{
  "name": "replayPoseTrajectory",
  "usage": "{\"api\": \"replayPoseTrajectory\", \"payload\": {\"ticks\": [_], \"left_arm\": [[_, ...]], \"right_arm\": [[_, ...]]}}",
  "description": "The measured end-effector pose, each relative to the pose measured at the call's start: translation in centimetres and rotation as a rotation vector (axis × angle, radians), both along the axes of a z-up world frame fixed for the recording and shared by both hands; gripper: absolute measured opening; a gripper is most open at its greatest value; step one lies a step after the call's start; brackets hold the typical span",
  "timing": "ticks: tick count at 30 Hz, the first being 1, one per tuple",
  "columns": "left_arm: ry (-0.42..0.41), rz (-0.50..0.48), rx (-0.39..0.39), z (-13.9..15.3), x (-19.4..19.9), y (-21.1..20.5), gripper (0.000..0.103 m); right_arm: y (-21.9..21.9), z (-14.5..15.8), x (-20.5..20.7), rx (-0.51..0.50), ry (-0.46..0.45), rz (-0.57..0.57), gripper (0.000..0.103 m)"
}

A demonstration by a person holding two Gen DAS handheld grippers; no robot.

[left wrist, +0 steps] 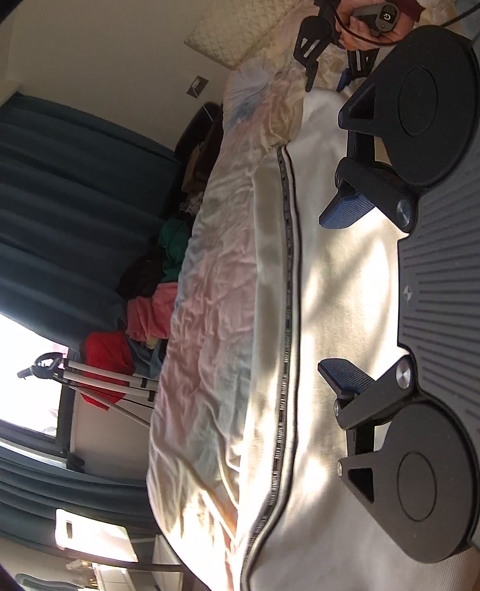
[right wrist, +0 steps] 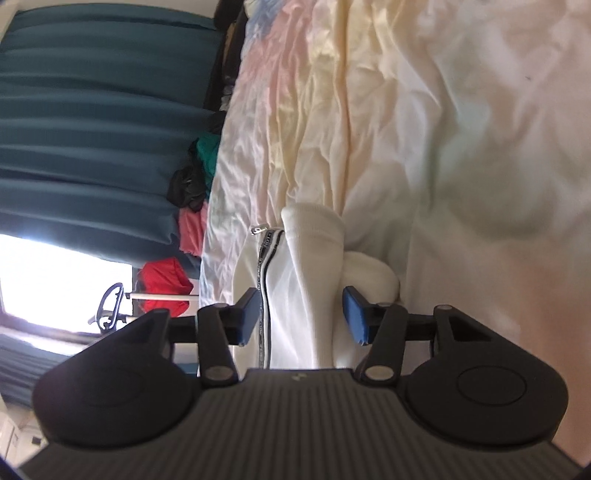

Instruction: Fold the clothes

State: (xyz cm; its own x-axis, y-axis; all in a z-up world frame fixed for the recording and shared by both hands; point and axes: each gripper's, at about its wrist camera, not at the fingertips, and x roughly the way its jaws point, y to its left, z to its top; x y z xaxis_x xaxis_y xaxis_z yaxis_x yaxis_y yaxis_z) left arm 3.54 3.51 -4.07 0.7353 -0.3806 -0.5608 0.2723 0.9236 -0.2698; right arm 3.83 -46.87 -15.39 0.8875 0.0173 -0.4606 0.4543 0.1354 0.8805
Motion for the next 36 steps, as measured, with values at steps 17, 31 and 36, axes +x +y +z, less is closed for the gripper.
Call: {"api": "replayPoseTrajectory", "payload": {"ticks": [17,31,36], "left_arm": [[0.031,0.047,-0.060,-1.9,0.4,2.6,0.078],[0.043,0.098,-0.088,-1.4,-1.0,4.2,0.078],[0.049,0.104,-0.103,-1.5,-1.3,4.3,0.078]], "right_arm": [[1.1,2.2,0.0,-0.194,0.109,-0.059,0.006],[1.7,0.6,-2.0,0.021,0.180,-0.065,0.060],[2.3,-1.1,-1.0,0.145,0.114,0.008,0.061]]}}
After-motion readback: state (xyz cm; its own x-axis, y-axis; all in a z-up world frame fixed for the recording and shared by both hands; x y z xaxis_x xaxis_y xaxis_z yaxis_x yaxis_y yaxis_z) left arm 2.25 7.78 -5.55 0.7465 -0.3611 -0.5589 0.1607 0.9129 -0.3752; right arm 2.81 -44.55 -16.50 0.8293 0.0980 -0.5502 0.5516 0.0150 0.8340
